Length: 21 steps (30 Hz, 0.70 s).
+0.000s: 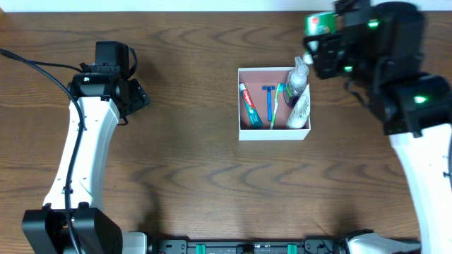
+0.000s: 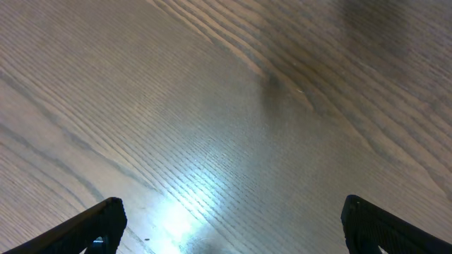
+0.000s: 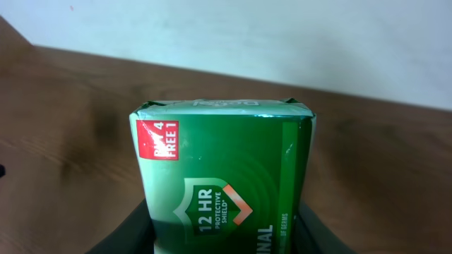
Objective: Pack container
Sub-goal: 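Lift the soap bar with the right gripper and carry it over the box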
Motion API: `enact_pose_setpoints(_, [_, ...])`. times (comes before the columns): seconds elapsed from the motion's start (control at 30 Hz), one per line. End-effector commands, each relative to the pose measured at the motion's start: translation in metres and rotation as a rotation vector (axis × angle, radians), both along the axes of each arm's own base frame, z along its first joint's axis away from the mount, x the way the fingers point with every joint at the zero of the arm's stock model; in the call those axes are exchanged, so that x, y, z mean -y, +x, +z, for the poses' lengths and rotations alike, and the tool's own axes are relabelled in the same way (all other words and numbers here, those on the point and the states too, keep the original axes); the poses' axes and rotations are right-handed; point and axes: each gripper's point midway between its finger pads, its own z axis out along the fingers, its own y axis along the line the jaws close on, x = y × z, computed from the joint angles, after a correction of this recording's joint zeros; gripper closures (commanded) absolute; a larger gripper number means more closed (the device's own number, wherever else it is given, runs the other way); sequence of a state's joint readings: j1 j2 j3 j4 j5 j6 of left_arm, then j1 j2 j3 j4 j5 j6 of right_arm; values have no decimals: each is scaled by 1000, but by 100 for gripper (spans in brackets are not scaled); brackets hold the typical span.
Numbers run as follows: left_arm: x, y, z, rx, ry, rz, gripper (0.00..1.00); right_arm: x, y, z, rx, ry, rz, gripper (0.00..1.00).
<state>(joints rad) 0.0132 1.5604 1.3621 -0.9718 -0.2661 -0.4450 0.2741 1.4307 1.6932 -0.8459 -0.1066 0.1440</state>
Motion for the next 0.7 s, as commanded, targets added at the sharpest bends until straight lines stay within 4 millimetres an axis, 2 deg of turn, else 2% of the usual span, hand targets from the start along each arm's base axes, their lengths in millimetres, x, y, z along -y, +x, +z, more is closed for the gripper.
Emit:
enact_pose_setpoints(0.0, [-3,-2,-3,-14,11,10,2,-16,7,-17,-47,-11,-94,78])
enact_pose_setpoints(0.13, [-3,-3,-3,-14,11,10,2,-42,9,-51,-127,-63,-108,77])
enact_pose_setpoints(0.27, [-3,-3,-3,-14,11,10,2,-56,18,-87,-210,-70,-176,76])
enact_pose_setpoints(0.57, [-3,-3,-3,-14,11,10,2,-67,33,-185,-435,-113,-302,76])
enact_pose_setpoints(0.67, [-3,-2,-3,-14,11,10,2,-69,35,-211,-482,-145,-306,77])
